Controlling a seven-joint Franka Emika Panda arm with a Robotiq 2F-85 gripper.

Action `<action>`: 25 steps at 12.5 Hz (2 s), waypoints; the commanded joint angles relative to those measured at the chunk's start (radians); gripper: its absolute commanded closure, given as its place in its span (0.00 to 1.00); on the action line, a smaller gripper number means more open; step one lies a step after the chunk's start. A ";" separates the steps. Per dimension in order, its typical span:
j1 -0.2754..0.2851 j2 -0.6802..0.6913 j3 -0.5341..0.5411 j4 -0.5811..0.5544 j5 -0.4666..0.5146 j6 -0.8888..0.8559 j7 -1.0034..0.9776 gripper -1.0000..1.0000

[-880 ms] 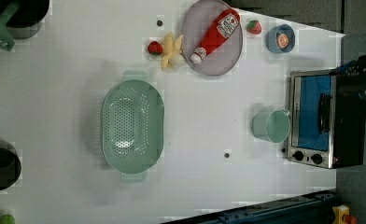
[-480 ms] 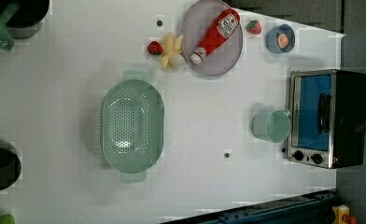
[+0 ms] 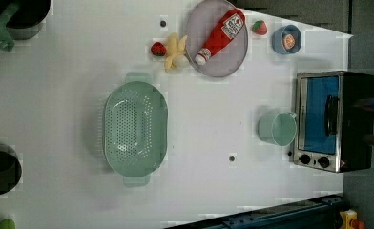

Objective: Drag strainer left to right.

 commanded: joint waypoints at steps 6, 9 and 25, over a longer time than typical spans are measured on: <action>0.048 0.318 0.304 -0.045 0.023 0.175 0.689 0.00; 0.051 0.448 0.347 -0.056 0.013 0.282 0.864 0.00; 0.295 0.890 0.113 -0.144 -0.008 0.799 1.006 0.00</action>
